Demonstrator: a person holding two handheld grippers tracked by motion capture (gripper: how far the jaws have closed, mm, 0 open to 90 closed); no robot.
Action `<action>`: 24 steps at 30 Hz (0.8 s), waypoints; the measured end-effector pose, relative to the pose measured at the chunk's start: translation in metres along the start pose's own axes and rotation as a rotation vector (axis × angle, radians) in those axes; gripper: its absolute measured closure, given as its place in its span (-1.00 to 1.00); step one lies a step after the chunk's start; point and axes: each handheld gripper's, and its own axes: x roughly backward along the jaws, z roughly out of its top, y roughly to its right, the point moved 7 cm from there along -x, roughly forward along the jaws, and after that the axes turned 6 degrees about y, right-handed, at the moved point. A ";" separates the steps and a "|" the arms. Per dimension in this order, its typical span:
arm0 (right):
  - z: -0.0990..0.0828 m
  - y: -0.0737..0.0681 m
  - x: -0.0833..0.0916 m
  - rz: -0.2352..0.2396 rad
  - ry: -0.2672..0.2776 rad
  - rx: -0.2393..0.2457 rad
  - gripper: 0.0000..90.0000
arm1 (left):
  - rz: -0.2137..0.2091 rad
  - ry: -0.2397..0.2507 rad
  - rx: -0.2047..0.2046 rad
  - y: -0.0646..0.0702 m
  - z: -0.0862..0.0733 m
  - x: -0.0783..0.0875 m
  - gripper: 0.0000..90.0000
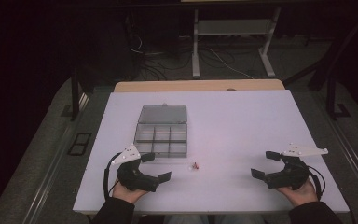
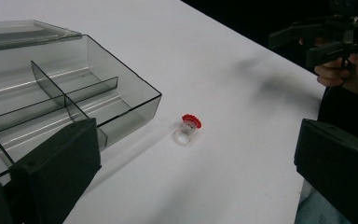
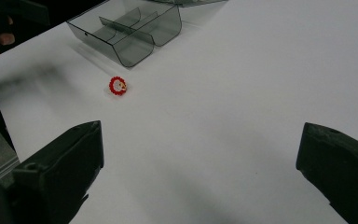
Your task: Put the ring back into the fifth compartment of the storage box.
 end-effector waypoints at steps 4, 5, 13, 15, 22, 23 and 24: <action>0.000 0.000 0.000 -0.001 -0.001 -0.002 -1.00 | -0.003 -0.018 -0.014 0.002 0.004 -0.003 -1.00; 0.000 0.000 0.000 -0.001 0.001 -0.003 -1.00 | -0.003 -0.021 -0.017 0.002 0.004 -0.004 -1.00; -0.001 0.000 0.000 -0.001 -0.004 -0.001 -1.00 | -0.008 -0.065 -0.047 0.003 0.009 -0.014 -1.00; -0.001 0.000 0.000 -0.001 -0.005 -0.001 -1.00 | -0.013 -0.070 -0.051 0.004 0.010 -0.018 -1.00; -0.002 0.000 0.000 0.001 -0.007 -0.004 -1.00 | -0.031 -0.101 -0.070 0.005 0.013 -0.030 -1.00; -0.002 0.000 0.000 0.001 -0.008 -0.004 -1.00 | -0.033 -0.105 -0.071 0.006 0.013 -0.032 -1.00; -0.002 0.000 0.000 0.000 -0.008 -0.004 -1.00 | -0.034 -0.111 -0.073 0.006 0.013 -0.034 -1.00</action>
